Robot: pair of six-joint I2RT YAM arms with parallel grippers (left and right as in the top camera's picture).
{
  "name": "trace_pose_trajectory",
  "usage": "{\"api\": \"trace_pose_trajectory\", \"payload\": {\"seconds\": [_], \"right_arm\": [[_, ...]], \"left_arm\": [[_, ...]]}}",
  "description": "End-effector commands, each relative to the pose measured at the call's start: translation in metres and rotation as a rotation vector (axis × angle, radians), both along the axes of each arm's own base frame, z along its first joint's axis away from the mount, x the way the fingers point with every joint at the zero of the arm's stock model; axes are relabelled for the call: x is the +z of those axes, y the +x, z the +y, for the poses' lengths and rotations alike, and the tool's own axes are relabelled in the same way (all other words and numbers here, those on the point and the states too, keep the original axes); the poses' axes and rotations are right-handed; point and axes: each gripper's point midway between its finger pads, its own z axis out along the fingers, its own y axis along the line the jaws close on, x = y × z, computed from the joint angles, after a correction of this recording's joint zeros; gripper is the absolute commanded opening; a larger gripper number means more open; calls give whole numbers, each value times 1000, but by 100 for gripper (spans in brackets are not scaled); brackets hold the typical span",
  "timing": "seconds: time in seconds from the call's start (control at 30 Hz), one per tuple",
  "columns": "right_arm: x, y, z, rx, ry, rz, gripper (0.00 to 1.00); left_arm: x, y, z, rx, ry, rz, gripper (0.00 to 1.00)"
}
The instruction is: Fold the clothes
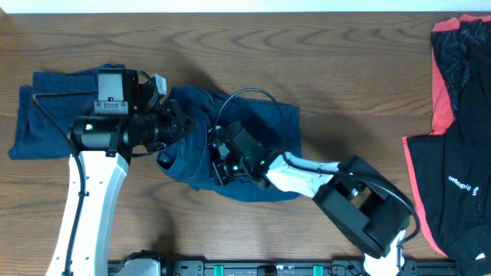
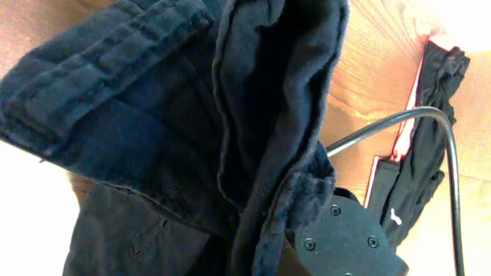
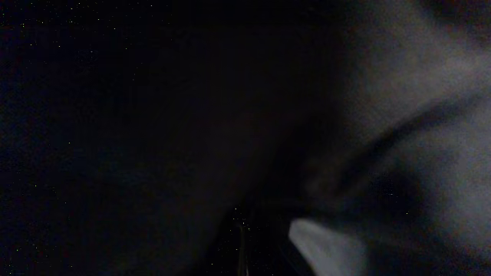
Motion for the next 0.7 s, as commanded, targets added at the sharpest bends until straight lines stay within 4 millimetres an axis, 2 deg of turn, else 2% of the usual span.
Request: {"api": "trace_pose_trajectory", "payload": {"seconds": [0.0, 0.17, 0.23, 0.33, 0.47, 0.53, 0.67], "right_arm": [[38, 27, -19, -89, 12, -56, 1], [72, 57, -85, -226, -117, -136, 1], [75, 62, -111, -252, -175, -139, 1], [62, 60, -154, -300, -287, -61, 1], [27, 50, -209, -382, -463, 79, 1], [14, 48, -224, -400, -517, 114, 1], [-10, 43, -231, -379, -568, 167, 1]], "left_arm": [[11, 8, 7, 28, 34, -48, 6], [4, 12, 9, 34, 48, -31, 6], [1, 13, 6, 24, 47, -21, 6], [-3, 18, -3, 0, 46, -24, 6], [-1, 27, -19, -21, 30, -56, 6], [2, 33, -26, -24, 16, -80, 6], [9, 46, -42, -34, -12, -134, 6]]}}
